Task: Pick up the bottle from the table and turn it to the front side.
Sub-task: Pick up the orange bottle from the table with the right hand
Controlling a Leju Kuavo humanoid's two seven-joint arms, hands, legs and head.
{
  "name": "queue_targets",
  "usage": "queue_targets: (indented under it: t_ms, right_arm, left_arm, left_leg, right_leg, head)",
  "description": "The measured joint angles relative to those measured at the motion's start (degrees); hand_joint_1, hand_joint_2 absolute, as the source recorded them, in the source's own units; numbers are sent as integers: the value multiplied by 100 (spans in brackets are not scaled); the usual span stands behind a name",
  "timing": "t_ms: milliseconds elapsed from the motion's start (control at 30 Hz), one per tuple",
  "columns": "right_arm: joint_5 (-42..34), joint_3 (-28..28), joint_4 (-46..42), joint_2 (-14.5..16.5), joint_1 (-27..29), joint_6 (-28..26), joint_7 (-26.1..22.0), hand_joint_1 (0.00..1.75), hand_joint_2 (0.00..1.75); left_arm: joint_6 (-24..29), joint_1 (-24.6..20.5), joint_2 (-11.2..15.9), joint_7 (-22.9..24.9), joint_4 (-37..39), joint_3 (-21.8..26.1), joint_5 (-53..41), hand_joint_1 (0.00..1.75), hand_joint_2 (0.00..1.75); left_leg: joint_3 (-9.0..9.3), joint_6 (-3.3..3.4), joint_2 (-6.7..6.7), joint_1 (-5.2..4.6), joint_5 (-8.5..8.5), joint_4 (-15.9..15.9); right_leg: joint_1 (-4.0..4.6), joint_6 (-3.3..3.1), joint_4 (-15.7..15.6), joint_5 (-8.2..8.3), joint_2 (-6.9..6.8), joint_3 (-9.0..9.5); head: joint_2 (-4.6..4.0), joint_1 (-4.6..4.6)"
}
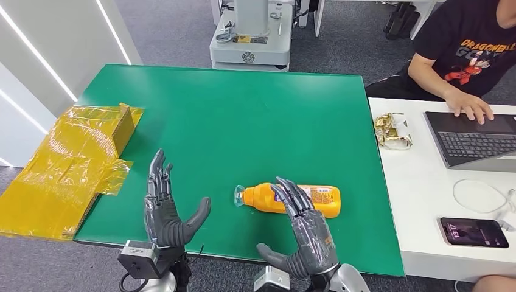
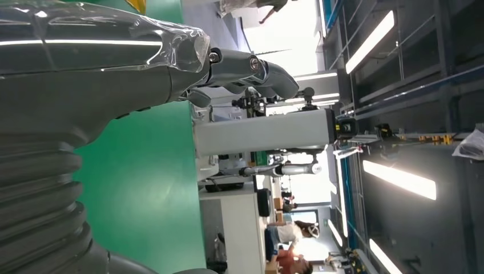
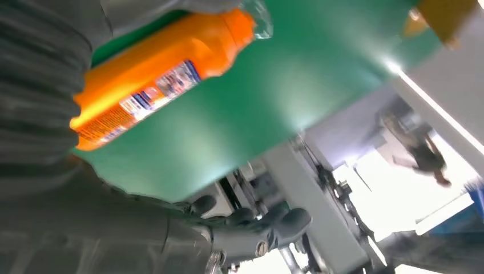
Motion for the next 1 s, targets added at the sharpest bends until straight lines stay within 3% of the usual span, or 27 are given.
queue_targets:
  t_ms: [167, 533, 833, 1000]
  right_arm:
    - [191, -254, -42, -112, -71, 709, 514, 0, 175]
    - [560, -688, 98, -372, -360, 1384, 1173, 0, 175]
    - [545, -846, 420, -560, -612, 1714, 1220, 0, 175]
    - [369, -772, 914, -573, -1039, 1996, 932, 0, 175]
  left_arm:
    - [-198, -12, -23, 21, 15, 2, -74, 0, 175]
    - [-527, -174, -115, 218, 92, 51, -177, 0, 175]
    - [-699, -189, -166, 248, 153, 74, -244, 0, 175]
    - [-814, -186, -245, 301, 153, 165, -334, 0, 175]
  left_leg:
    - [0, 0, 0, 0, 0, 0]
    - [0, 1, 0, 0, -1, 0]
    - [-2, 1, 1, 0, -1, 1]
    - [-4, 1, 2, 0, 0, 0]
  right_leg:
    - [0, 0, 0, 0, 1, 0]
    - [0, 0, 0, 0, 1, 0]
    - [0, 0, 1, 0, 1, 0]
    - [0, 0, 2, 0, 2, 0]
  head:
    - [0, 0]
    - [0, -1]
    - [0, -1]
    - [0, 0]
